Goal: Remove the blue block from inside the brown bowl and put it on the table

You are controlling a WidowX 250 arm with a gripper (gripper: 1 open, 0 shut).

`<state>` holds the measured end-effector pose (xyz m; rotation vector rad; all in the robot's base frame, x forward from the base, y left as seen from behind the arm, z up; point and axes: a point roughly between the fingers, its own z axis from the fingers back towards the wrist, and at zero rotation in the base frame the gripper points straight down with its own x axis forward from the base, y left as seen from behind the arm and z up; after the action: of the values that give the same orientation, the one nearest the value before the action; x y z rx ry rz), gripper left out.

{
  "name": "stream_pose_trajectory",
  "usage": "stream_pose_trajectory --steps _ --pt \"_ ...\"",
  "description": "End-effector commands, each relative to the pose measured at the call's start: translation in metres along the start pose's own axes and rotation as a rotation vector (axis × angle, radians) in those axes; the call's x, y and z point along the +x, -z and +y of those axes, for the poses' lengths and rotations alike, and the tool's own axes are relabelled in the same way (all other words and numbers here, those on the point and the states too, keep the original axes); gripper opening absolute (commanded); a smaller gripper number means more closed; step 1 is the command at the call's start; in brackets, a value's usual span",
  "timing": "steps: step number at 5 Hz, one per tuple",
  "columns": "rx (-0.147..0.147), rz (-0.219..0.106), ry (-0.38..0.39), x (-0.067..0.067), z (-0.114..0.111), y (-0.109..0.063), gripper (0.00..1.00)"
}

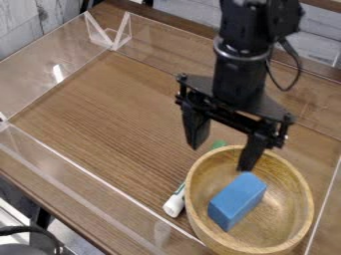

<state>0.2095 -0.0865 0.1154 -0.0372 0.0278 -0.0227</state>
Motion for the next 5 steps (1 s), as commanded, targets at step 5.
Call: stream_pose_trajectory --steps 5 --pt "-0.067 -0.075 0.072 0.003 -0.016 0.023 1.00"
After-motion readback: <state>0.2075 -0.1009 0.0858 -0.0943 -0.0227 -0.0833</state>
